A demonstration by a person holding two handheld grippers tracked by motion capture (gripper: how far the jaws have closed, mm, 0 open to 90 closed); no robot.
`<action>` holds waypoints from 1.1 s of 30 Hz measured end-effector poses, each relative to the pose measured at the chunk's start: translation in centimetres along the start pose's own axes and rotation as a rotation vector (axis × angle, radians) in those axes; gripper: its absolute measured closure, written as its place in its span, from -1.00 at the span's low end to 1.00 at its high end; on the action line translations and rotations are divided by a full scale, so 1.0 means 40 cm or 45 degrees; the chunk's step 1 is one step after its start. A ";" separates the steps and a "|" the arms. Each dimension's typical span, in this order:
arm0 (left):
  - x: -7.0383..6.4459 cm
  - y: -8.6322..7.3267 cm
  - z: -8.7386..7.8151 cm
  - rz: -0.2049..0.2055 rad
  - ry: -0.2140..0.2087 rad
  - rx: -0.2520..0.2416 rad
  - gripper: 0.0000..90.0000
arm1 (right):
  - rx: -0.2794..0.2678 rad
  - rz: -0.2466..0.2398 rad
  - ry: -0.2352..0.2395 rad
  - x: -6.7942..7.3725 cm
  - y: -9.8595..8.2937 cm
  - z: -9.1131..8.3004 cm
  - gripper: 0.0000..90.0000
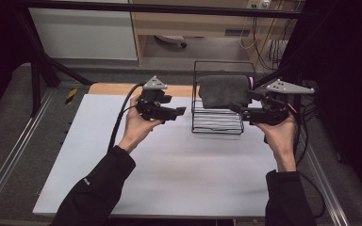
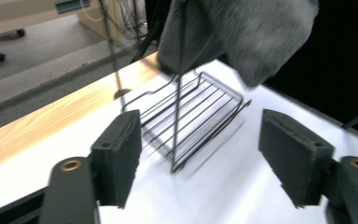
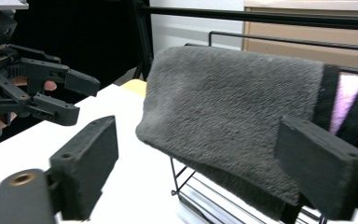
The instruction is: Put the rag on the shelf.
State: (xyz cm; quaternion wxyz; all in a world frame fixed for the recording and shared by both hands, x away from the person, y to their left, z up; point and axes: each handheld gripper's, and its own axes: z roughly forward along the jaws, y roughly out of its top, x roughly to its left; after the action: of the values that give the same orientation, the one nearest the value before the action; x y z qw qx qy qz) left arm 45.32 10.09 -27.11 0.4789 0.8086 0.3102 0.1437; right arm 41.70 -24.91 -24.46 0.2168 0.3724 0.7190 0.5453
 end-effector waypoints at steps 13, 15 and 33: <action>0.040 -0.201 -0.097 0.002 0.106 0.042 -0.83 | 0.044 -0.026 0.086 0.073 -0.080 0.013 -0.94; 0.048 -0.237 -0.111 -0.014 0.114 0.040 -0.83 | 0.058 -0.025 0.113 0.083 -0.102 0.023 -0.96; 0.094 -0.504 -0.177 -0.106 0.171 0.085 -0.79 | 0.205 0.078 0.199 0.066 -0.382 0.107 -0.99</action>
State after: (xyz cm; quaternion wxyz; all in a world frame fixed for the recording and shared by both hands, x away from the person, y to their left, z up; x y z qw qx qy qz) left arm 37.11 24.38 -41.20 0.4354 0.7989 0.3797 0.1672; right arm 38.55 -22.16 -39.98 0.1125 0.3668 0.7634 0.5196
